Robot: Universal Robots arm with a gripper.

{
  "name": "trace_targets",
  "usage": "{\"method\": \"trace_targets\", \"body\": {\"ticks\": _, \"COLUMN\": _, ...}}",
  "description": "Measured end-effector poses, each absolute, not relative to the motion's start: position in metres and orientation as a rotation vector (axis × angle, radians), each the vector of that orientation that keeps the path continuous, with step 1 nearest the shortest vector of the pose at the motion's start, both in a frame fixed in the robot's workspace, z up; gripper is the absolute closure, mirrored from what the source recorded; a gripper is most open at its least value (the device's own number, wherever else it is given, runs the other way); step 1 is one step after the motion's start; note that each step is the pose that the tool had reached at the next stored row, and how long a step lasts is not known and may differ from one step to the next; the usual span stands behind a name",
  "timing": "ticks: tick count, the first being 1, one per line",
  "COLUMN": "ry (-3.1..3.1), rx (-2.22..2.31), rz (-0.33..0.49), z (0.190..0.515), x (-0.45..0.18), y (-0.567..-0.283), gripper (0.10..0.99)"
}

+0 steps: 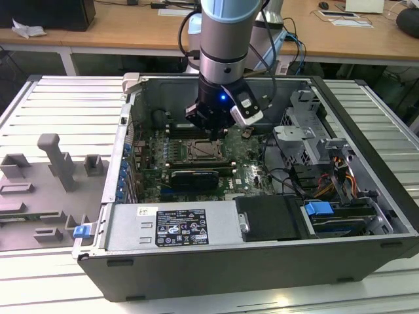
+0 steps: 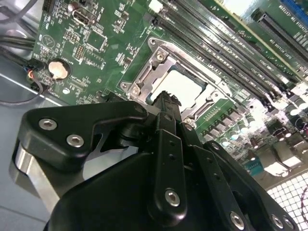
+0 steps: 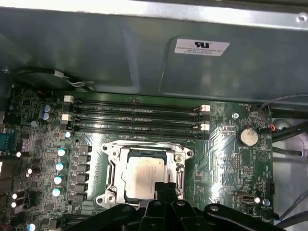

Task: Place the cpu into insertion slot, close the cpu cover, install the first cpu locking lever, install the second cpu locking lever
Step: 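Install the second cpu locking lever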

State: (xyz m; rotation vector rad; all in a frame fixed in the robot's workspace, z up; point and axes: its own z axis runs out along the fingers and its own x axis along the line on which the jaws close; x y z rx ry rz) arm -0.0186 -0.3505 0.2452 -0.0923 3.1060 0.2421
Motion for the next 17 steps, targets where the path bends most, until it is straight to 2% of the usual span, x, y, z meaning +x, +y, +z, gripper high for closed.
{"method": "trace_targets", "body": {"ticks": 17, "ry": 3.106, "rx": -0.092, "rz": 0.242, "z": 0.244, "x": -0.019, "y": -0.362, "gripper": 0.98}}
